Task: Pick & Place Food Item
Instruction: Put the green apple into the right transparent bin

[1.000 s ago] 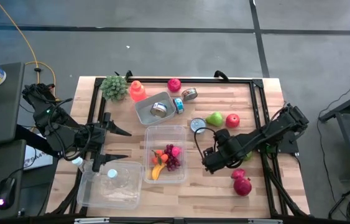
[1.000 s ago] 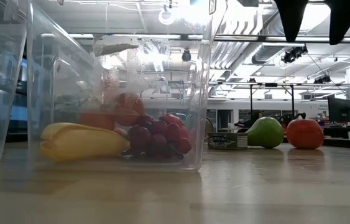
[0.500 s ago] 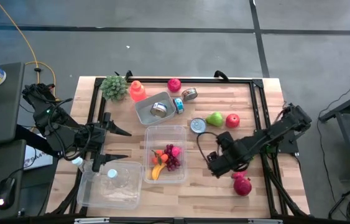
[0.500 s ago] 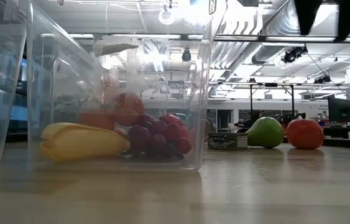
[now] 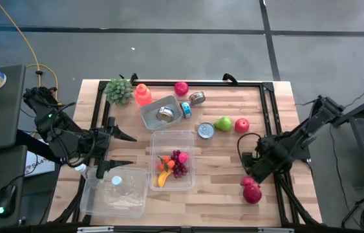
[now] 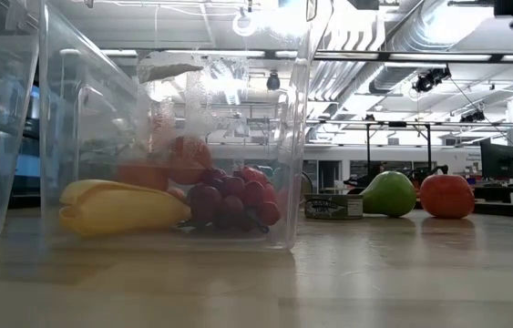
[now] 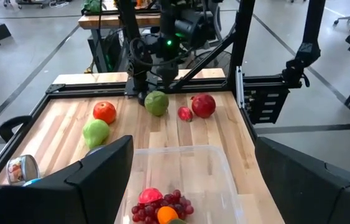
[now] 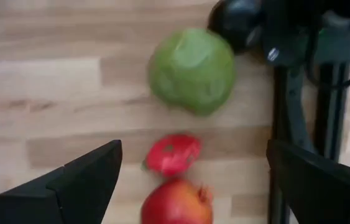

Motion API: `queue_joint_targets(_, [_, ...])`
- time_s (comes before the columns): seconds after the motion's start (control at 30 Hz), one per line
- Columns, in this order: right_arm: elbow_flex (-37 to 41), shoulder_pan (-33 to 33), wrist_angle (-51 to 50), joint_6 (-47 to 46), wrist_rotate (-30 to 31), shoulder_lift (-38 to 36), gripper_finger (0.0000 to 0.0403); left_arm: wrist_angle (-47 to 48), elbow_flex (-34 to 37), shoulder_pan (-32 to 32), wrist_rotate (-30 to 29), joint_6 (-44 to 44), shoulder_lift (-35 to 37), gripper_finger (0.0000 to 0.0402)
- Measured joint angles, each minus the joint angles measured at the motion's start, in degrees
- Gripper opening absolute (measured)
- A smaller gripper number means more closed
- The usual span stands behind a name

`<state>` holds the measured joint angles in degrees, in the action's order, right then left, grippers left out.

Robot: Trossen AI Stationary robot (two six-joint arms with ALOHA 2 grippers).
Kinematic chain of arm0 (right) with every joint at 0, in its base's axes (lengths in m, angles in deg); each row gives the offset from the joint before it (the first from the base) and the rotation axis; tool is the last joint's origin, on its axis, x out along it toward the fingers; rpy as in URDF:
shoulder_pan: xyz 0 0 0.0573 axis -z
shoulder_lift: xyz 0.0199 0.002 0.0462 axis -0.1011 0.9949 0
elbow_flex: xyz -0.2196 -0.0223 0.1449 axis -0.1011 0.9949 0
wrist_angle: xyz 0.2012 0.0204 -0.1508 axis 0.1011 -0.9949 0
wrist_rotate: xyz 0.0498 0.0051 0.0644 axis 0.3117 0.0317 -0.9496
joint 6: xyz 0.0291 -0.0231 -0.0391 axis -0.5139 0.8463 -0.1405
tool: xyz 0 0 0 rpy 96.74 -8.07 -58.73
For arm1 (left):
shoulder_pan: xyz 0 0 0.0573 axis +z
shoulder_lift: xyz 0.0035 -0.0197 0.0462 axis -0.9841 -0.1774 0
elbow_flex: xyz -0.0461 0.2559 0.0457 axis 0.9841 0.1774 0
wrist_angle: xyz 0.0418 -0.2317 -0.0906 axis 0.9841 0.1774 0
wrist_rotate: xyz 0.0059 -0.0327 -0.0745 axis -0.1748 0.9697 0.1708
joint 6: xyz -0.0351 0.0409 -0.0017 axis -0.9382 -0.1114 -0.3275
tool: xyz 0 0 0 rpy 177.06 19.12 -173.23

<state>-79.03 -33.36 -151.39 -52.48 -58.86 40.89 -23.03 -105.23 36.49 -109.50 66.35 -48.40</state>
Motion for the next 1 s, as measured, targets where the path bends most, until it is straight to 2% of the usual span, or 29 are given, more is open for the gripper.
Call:
queue_joint_targets(0.5, [8.0, 8.1, 6.6, 0.2, 4.4, 0.3, 0.0386, 0.7, 0.0, 0.9, -0.2, 1.1, 0.6, 0.0327])
queue_joint_targets(0.63, [10.2, 7.7, 7.8, -0.3, 2.8, 0.3, 0.0386, 1.1, 0.0, 0.9, -0.4, 0.9, 0.8, 0.0327])
queue_joint_targets(0.83, [14.2, 7.2, 16.5, -0.5, 0.7, 0.3, 0.0386, 1.5, 0.0, 0.9, -0.8, 0.9, 1.0, 0.0327])
queue_joint_targets(1.0, [17.1, 7.8, 19.8, -0.5, 0.5, 0.3, 0.0386, 1.5, 0.0, 0.9, -1.9, 1.0, 1.0, 0.0327])
